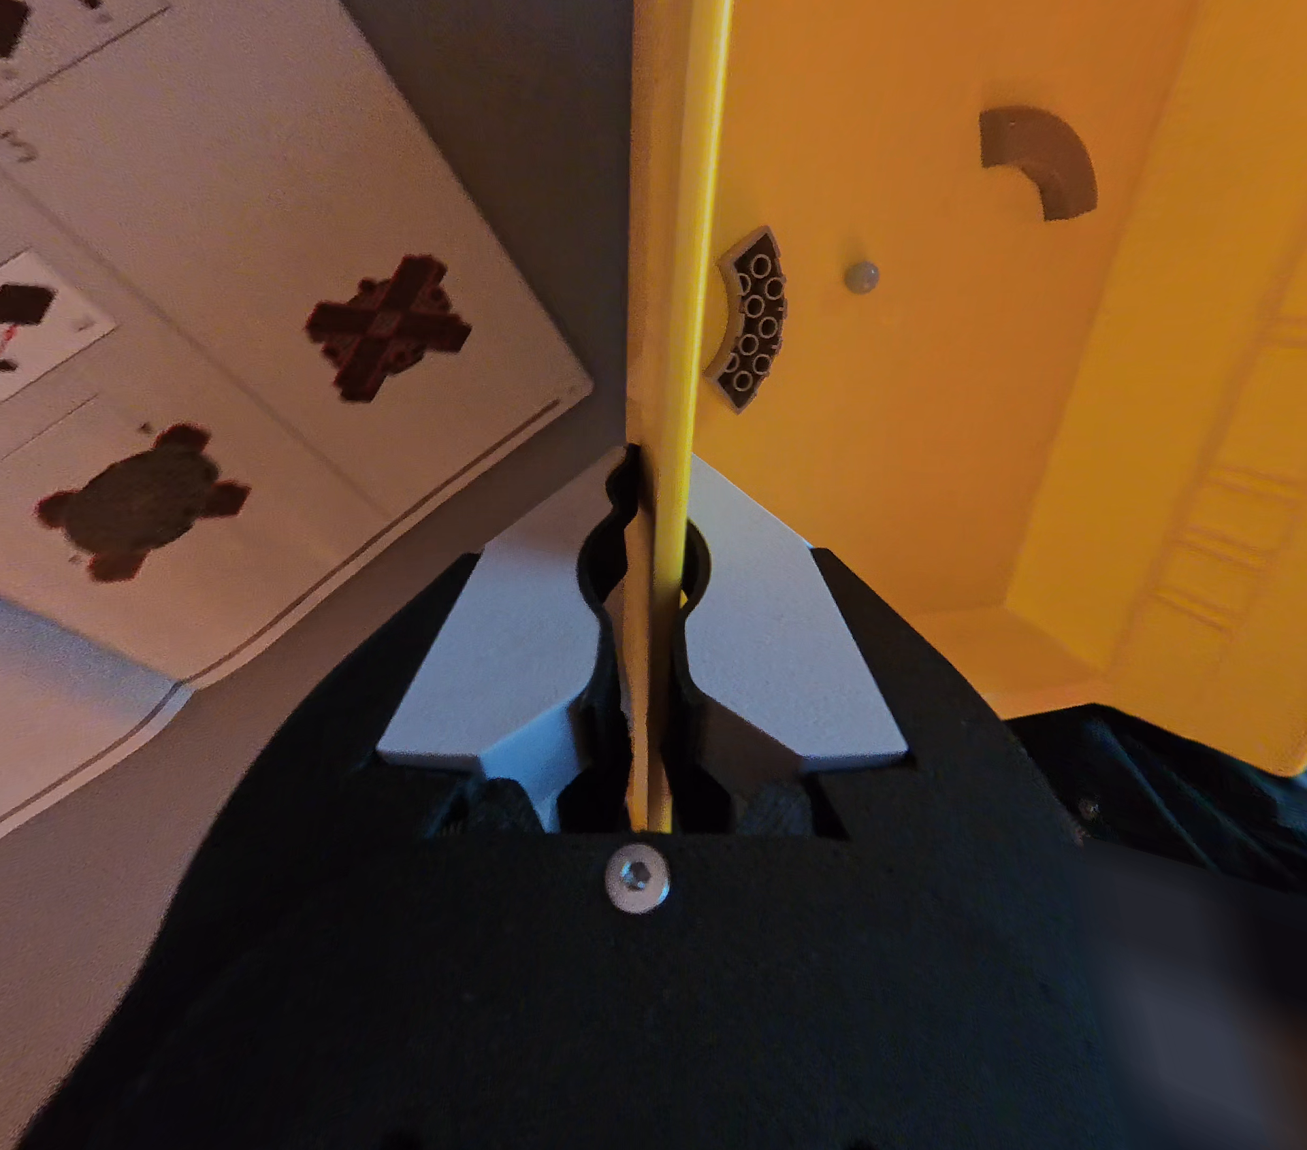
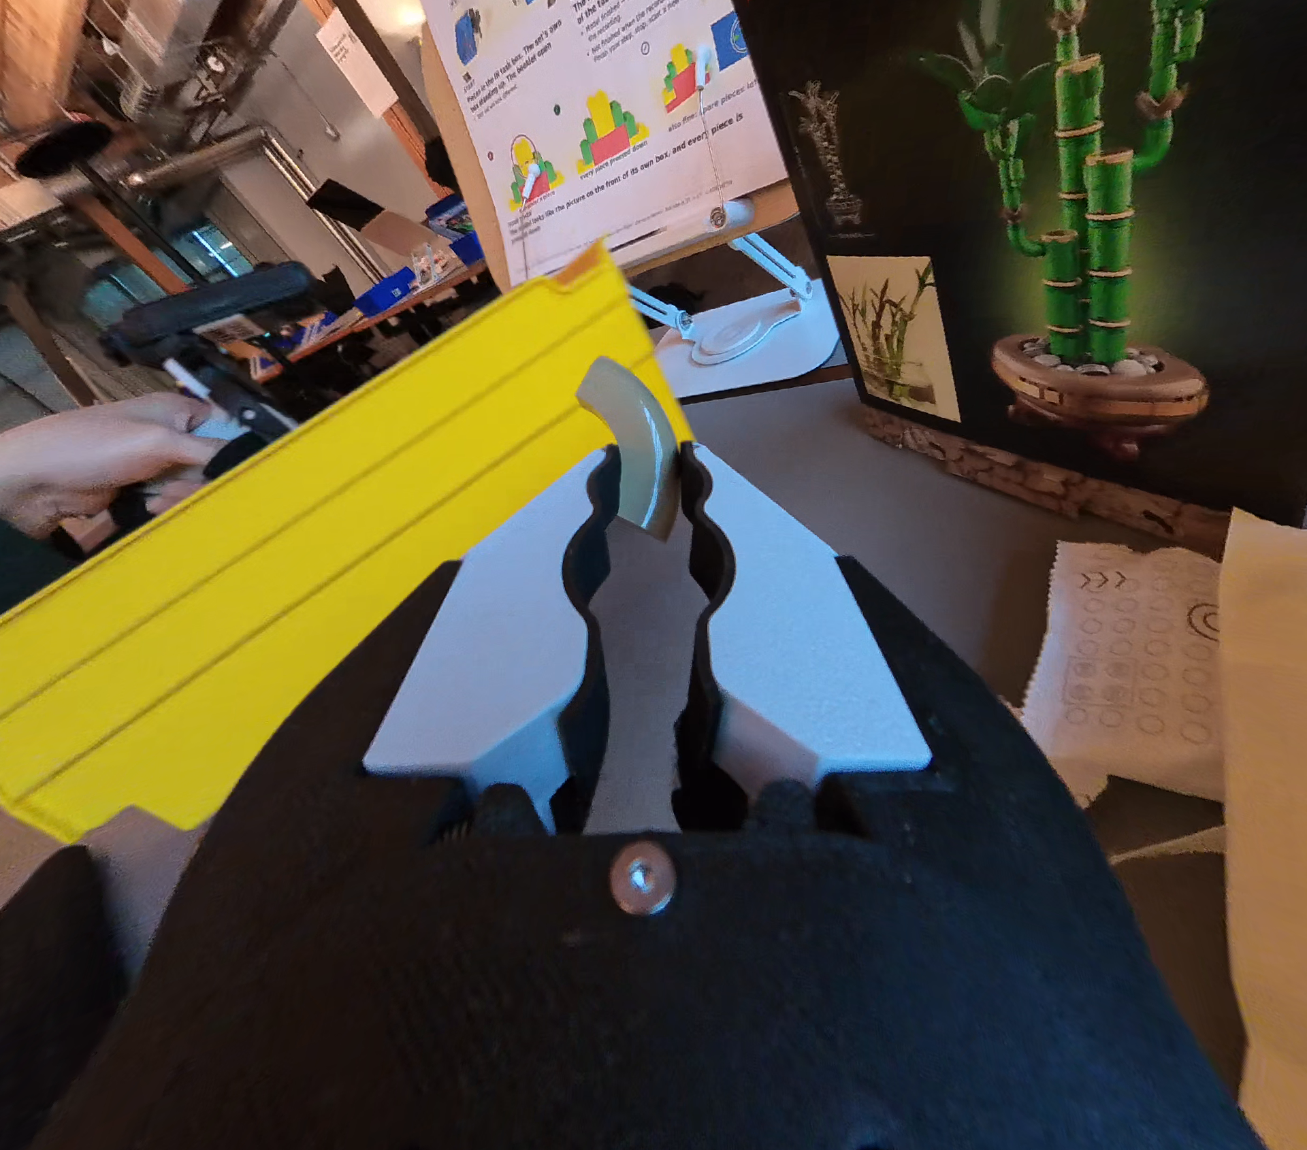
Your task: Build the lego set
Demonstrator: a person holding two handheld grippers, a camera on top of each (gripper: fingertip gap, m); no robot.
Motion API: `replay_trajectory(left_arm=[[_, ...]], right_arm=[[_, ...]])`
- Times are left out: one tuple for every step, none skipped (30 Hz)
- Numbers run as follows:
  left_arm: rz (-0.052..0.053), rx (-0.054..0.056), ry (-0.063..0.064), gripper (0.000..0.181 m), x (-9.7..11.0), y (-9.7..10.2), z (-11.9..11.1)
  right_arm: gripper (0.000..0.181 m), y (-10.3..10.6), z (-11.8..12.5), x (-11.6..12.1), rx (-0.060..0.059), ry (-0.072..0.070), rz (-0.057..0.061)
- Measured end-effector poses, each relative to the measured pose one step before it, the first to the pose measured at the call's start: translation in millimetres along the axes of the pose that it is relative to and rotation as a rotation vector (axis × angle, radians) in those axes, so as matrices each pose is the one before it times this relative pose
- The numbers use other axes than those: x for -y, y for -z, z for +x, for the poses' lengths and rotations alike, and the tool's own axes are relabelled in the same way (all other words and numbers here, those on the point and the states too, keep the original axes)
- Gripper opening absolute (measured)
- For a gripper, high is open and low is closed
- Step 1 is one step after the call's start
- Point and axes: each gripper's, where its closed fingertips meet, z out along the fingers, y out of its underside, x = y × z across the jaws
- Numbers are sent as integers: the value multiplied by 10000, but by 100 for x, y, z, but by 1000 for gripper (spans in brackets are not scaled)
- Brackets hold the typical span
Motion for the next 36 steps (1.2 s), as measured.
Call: replay_trajectory(left_arm=[[-81,49,193,2,578,-851,239],[-27,53,195,2,571,-731,209],[-15,71,204,2,512,-681,146],[11,68,199,3,474,-599,106],[72,45,206,2,446,-520,120],[96,44,224,3,390,-470,99],[122,27,213,3,323,-421,105],[207,-29,190,5,351,-345,174],[180,16,131,5,256,-319,107],[283,39,192,5,330,-227,19],[284,69,182,5,286,-164,-60],[205,54,235,5,126,-217,-92],[153,-27,276,7,18,-200,-42],[217,14,313,9,130,-151,-135],[150,227,109,9,-17,-118,-351],[74,351,-97,9,-84,-109,-412],[93,329,-178,9,-17,-116,-281],[38,188,-201,8,-94,-67,-79],[26,32,-105,8,-118,-17,132],[-3,-46,-90,8,-135,-31,251],[9,-140,-136,11,-99,-47,362],[-20,-219,-152,14,-86,-43,409],[-72,-248,-98,17,-138,-5,401],[-115,-250,-111,22,-176,23,353],[-55,-216,-89,24,-127,101,226],[70,-279,-72,27,10,195,214],[163,-322,-69,30,111,272,226],[195,-345,-149,33,123,318,228],[186,-324,-193,36,68,367,210],[148,-321,-100,37,-28,393,185],[111,-286,-65,38,-100,398,139],[95,-233,-134,36,-113,347,92],[52,-155,-164,32,-177,315,17],[86,-107,-223,28,-112,224,22],[80,-33,-286,26,-78,91,-22],[67,-44,-280,26,-18,60,48]], right_arm=[[14,1,219,-145,-105,253,32],[14,59,336,-14,-302,386,156],[14,80,32,206,-202,401,234],[15,94,-128,226,-108,353,137],[14,142,-22,241,-150,313,108],[14,183,19,333,-127,239,169],[14,188,-5,340,-38,102,171],[14,155,-3,240,34,-42,107],[14,118,17,137,69,-140,68],[14,86,77,84,61,-160,58],[14,52,114,42,39,-126,37],[14,23,83,29,41,-89,24],[14,-4,32,5,66,-63,22],[14,-20,-3,-50,59,-51,4],[14,-42,-48,-81,66,-35,-6],[14,-73,-137,-61,104,-1,-6],[14,-75,-207,-79,125,16,-20],[15,-83,-226,-82,117,33,-26],[14,-83,-128,-113,49,55,-30],[15,-112,-100,-148,31,64,-46],[14,-122,-140,-166,61,59,-75],[15,-139,-194,-166,95,64,-81],[15,-124,-183,-158,96,80,-48],[15,-130,-160,-168,83,77,-42],[14,-150,-123,-212,70,55,-82],[15,-122,-120,-200,68,39,-92],[15,-95,-102,-132,64,21,-43],[15,-69,-124,-51,76,-12,-5],[15,-71,-170,8,114,-34,18],[15,-63,-310,61,206,-52,40],[15,-58,-397,134,260,-96,71],[14,-55,-421,155,258,-140,70],[14,-82,-723,240,450,-243,110],[14,-110,-1324,476,861,-514,228],[14,-189,-1689,527,1164,-900,242],[14,-258,-1866,330,1363,-1200,137]])
